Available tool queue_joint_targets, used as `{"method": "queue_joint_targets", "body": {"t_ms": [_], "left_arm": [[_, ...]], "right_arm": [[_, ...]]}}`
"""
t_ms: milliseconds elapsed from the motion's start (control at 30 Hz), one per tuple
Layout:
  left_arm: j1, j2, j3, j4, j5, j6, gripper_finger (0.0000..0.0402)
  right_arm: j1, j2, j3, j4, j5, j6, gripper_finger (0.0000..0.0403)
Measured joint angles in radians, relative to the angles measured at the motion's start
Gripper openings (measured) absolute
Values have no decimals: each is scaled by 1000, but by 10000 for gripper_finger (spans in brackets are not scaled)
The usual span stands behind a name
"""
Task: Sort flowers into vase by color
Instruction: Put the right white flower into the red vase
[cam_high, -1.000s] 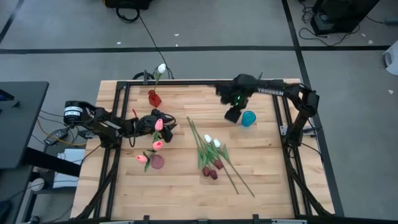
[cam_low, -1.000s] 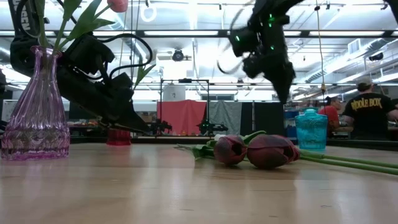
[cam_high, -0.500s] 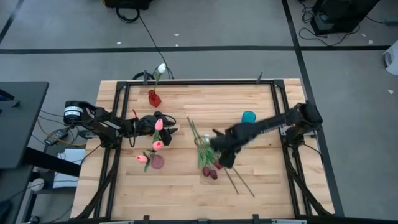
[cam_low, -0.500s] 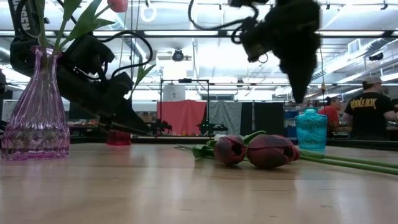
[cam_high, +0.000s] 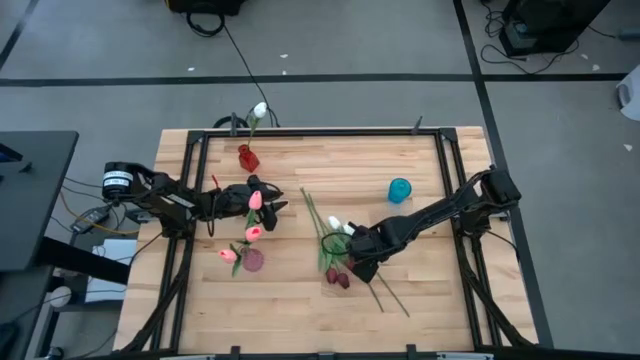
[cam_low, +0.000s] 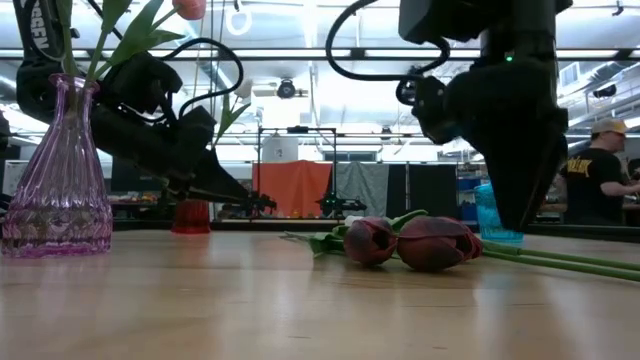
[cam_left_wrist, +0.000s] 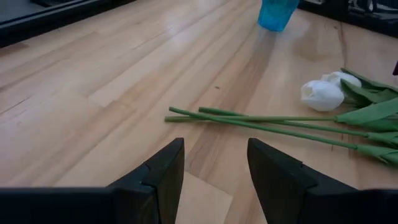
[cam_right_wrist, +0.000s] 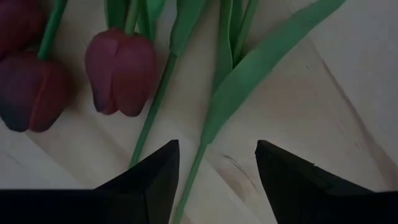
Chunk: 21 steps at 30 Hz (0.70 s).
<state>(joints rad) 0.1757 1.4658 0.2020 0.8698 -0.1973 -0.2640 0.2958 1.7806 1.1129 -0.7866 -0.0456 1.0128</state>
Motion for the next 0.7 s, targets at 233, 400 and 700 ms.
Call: {"method": "queue_joint_targets", "body": {"t_ms": [233, 400, 700], "left_arm": [[0, 0, 0, 1, -1, 25, 182], [0, 0, 0, 1, -7, 25, 182], [0, -1, 0, 2, -14, 27, 182]], "right_arm": [[25, 71, 1, 36, 1, 8, 208], [42, 92, 5, 20, 30, 13, 188], [43, 78, 1, 16, 48, -28, 34]]}}
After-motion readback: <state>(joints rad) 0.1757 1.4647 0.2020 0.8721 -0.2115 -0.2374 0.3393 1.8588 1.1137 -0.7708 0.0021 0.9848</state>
